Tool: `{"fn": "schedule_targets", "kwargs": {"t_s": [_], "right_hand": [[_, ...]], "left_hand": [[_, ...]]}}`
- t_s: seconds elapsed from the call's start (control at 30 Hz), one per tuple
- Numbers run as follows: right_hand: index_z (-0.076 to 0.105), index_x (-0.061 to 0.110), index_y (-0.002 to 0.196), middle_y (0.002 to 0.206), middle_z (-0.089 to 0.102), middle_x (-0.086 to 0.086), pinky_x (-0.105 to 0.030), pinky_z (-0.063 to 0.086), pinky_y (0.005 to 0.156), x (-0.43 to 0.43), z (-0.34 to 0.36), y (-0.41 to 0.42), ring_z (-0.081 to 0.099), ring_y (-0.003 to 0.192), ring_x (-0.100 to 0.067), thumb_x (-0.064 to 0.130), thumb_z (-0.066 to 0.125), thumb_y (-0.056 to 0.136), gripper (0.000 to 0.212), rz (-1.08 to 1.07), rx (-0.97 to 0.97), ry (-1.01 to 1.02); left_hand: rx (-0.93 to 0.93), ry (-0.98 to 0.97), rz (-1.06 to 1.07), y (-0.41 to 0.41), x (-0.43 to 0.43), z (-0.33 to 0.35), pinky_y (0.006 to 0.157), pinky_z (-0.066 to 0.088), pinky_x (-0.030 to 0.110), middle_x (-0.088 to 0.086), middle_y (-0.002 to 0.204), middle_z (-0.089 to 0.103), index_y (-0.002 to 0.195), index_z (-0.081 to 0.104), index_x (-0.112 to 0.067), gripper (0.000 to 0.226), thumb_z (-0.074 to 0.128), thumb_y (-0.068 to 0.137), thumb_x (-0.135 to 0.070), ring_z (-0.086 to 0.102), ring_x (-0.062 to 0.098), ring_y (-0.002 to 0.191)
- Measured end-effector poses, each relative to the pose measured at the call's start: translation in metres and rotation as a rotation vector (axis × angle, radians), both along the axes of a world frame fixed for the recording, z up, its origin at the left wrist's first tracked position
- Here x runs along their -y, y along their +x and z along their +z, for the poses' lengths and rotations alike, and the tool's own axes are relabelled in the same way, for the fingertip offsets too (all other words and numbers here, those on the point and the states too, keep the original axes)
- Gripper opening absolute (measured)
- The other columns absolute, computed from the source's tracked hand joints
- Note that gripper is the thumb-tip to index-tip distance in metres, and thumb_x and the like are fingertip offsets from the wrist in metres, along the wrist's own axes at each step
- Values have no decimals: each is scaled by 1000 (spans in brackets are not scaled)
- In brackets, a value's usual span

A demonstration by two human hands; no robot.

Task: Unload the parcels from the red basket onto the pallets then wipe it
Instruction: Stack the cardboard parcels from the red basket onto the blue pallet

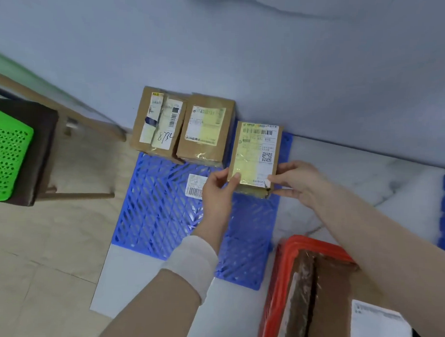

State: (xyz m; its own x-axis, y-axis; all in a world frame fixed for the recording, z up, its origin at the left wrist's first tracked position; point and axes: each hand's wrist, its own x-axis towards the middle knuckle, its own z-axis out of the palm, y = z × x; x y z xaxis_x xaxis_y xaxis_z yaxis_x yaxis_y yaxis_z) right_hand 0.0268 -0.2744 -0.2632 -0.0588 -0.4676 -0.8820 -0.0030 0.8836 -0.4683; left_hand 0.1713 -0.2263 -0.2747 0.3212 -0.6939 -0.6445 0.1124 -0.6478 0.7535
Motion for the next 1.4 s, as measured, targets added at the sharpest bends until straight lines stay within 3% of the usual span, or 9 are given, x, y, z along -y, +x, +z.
{"fn": "schedule_targets", "kwargs": {"t_s": [0.1, 0.27, 0.5, 0.67, 0.8, 0.9, 1.07, 1.3, 1.4], "right_hand": [[50, 5, 98, 93, 62, -11, -27, 54, 52, 8, -20, 3, 58, 67, -15, -13, 61, 80, 28, 32, 22, 54], [48, 7, 76, 77, 60, -6, -23, 53, 44, 19, -43, 7, 59, 68, -15, -15, 58, 80, 25, -56, 62, 80], [49, 10, 82, 98, 62, -12, -32, 57, 65, 35, -54, 11, 60, 72, -14, -9, 61, 81, 23, -98, 40, 11], [50, 8, 87, 108, 60, -15, -25, 54, 54, 43, -51, 17, 59, 72, -12, -6, 61, 83, 19, -151, -3, -45], [53, 7, 93, 119, 60, -17, -31, 52, 74, 44, -52, 21, 60, 90, -20, -4, 62, 84, 16, -128, -55, -67], [46, 2, 128, 130, 53, -14, -37, 49, 93, 37, -47, 23, 56, 106, -23, 8, 66, 83, 49, 6, -181, -109], [42, 4, 132, 132, 49, -11, -36, 44, 96, 7, -11, 26, 53, 115, -25, 21, 69, 82, 59, 205, -351, -251], [46, 10, 127, 129, 49, -11, -29, 32, 99, -70, 90, 9, 44, 123, -25, 23, 67, 82, 51, 478, -672, -538], [46, 11, 127, 129, 47, -12, -33, 30, 101, -117, 134, -3, 39, 125, -27, 21, 64, 83, 48, 545, -774, -590]], "left_hand": [[3, 44, 35, 3, 5, -21, 93, 48, 35, 11, 106, 67, 96, 59, -11, 16, 67, 82, -15, 61, 20, 96], [39, 106, 102, 5, 16, -42, 97, 46, 37, 7, 105, 63, 91, 57, -18, 23, 74, 77, -23, 59, 21, 102], [-14, 236, 203, 1, 34, -55, 96, 45, 42, 3, 85, 54, 92, 53, -7, 48, 77, 69, -41, 58, 29, 87], [-47, 280, 215, -5, 48, -56, 90, 44, 35, 7, 81, 57, 91, 55, -5, 45, 72, 74, -44, 53, 22, 88], [-82, 269, 249, -5, 50, -51, 105, 33, 45, 25, 132, 49, 120, 47, 13, 75, 70, 77, -43, 42, 39, 125], [-109, 261, 220, -6, 48, -44, 107, 31, 44, 24, 136, 45, 124, 45, 10, 70, 67, 80, -41, 37, 38, 129], [-132, 266, 115, -5, 27, -13, 105, 39, 42, 11, 118, 54, 126, 46, -3, 60, 63, 83, -41, 50, 23, 113], [281, -82, -281, -12, -26, 83, 88, 34, 18, 3, 122, 56, 118, 52, -8, 36, 59, 88, -27, 49, 14, 116], [455, -268, -499, -24, -61, 123, 88, 37, 23, 4, 117, 60, 112, 56, -9, 29, 61, 87, -23, 51, 17, 113]]}}
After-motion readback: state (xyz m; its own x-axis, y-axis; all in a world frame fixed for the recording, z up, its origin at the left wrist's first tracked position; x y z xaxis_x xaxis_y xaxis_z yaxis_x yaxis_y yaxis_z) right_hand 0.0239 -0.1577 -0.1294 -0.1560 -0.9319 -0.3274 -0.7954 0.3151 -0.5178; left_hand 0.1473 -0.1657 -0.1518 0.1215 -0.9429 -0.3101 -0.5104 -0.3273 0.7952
